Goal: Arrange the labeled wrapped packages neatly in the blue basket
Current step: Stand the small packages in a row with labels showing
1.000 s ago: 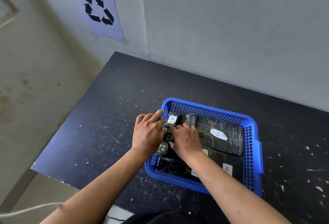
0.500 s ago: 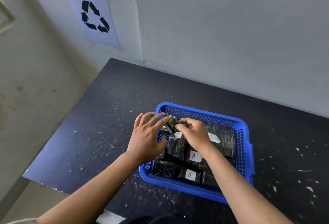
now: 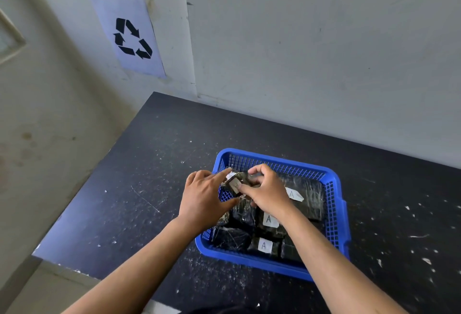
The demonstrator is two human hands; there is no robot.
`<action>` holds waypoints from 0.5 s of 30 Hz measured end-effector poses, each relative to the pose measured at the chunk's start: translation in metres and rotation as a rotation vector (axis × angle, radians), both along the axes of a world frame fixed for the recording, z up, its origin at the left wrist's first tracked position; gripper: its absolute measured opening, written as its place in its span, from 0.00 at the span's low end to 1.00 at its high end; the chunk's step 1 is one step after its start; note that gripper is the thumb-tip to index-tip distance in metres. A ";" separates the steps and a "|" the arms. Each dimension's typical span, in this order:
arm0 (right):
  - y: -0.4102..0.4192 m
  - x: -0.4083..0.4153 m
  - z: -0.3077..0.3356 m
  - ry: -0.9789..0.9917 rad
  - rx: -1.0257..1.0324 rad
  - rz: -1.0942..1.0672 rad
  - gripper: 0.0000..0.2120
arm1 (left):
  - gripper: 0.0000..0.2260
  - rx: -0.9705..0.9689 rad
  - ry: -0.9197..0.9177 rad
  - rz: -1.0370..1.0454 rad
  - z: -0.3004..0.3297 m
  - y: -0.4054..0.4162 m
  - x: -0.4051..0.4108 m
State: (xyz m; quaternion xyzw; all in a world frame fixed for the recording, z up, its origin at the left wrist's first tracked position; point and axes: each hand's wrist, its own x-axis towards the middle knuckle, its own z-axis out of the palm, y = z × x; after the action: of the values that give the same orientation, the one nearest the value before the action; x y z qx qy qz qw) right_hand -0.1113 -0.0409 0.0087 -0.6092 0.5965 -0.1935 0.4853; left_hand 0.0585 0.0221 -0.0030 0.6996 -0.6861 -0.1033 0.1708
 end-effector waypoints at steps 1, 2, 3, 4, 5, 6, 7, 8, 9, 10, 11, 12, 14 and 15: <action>-0.001 0.001 -0.003 0.036 -0.027 -0.059 0.14 | 0.35 0.018 -0.040 0.000 -0.002 0.002 0.002; -0.002 0.001 -0.005 0.057 -0.043 -0.115 0.12 | 0.35 0.030 -0.090 -0.005 -0.004 0.006 0.005; -0.003 0.000 -0.008 0.074 -0.042 -0.151 0.10 | 0.34 0.037 -0.143 -0.014 -0.006 0.009 0.007; -0.004 -0.001 -0.009 0.086 -0.030 -0.154 0.08 | 0.32 0.042 -0.193 -0.028 -0.009 0.013 0.009; -0.006 0.000 -0.011 0.094 -0.012 -0.127 0.07 | 0.29 0.052 -0.231 -0.042 -0.011 0.017 0.011; -0.006 0.002 -0.013 0.102 0.009 -0.081 0.07 | 0.27 0.067 -0.258 -0.055 -0.014 0.020 0.012; -0.007 0.006 -0.015 0.117 0.024 -0.027 0.06 | 0.26 0.083 -0.274 -0.064 -0.017 0.024 0.013; -0.007 0.011 -0.016 0.140 0.030 0.029 0.05 | 0.25 0.097 -0.279 -0.068 -0.019 0.027 0.013; -0.007 0.016 -0.019 0.169 0.022 0.081 0.03 | 0.25 0.107 -0.275 -0.066 -0.021 0.029 0.013; -0.008 0.022 -0.022 0.193 0.006 0.126 0.01 | 0.25 0.113 -0.268 -0.062 -0.022 0.030 0.013; -0.009 0.028 -0.025 0.216 -0.013 0.159 0.01 | 0.24 0.116 -0.267 -0.058 -0.022 0.030 0.012; -0.009 0.033 -0.029 0.235 -0.032 0.174 0.02 | 0.23 0.118 -0.270 -0.054 -0.022 0.030 0.011; -0.008 0.040 -0.035 0.261 -0.092 0.156 0.03 | 0.21 0.121 -0.278 -0.050 -0.023 0.030 0.010; -0.006 0.043 -0.038 0.275 -0.142 0.139 0.03 | 0.20 0.121 -0.284 -0.052 -0.023 0.031 0.010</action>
State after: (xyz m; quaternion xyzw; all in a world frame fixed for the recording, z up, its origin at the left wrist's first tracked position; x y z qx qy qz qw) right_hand -0.0686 -0.0470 -0.0295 -0.7026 0.5986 -0.1160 0.3669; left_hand 0.0683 0.0528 -0.0262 0.6982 -0.7137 -0.0489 0.0268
